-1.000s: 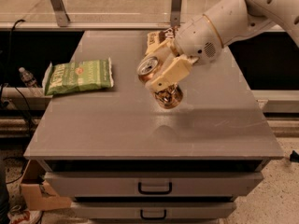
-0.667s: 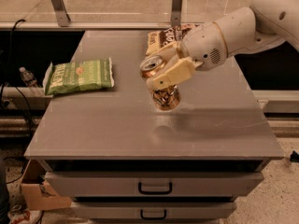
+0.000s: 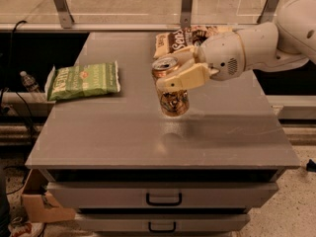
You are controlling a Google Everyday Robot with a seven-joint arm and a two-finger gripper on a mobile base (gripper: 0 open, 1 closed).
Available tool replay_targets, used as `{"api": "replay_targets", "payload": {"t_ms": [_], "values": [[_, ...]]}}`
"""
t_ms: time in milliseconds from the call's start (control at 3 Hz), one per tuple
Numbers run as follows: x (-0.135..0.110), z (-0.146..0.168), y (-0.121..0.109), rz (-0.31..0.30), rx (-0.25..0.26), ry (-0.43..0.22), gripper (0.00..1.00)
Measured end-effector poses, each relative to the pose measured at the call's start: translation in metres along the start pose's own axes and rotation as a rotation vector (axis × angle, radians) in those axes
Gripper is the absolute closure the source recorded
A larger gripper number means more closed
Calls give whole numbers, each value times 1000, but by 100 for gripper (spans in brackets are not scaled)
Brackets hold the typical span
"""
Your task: Place orange can upright
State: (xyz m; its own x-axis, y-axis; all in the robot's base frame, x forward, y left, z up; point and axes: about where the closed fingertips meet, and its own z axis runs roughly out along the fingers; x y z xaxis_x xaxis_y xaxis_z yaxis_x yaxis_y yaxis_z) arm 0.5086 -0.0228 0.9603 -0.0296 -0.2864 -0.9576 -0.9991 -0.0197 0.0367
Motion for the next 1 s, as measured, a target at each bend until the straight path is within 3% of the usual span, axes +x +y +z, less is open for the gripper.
{"api": "replay_targets", "payload": {"t_ms": [333,667,1000], "values": [[1,-6,4,-38,57,-15,100],[0,-18,5,-119,127,-55,100],[4,-22,-1,-198,165,-82,100]]}}
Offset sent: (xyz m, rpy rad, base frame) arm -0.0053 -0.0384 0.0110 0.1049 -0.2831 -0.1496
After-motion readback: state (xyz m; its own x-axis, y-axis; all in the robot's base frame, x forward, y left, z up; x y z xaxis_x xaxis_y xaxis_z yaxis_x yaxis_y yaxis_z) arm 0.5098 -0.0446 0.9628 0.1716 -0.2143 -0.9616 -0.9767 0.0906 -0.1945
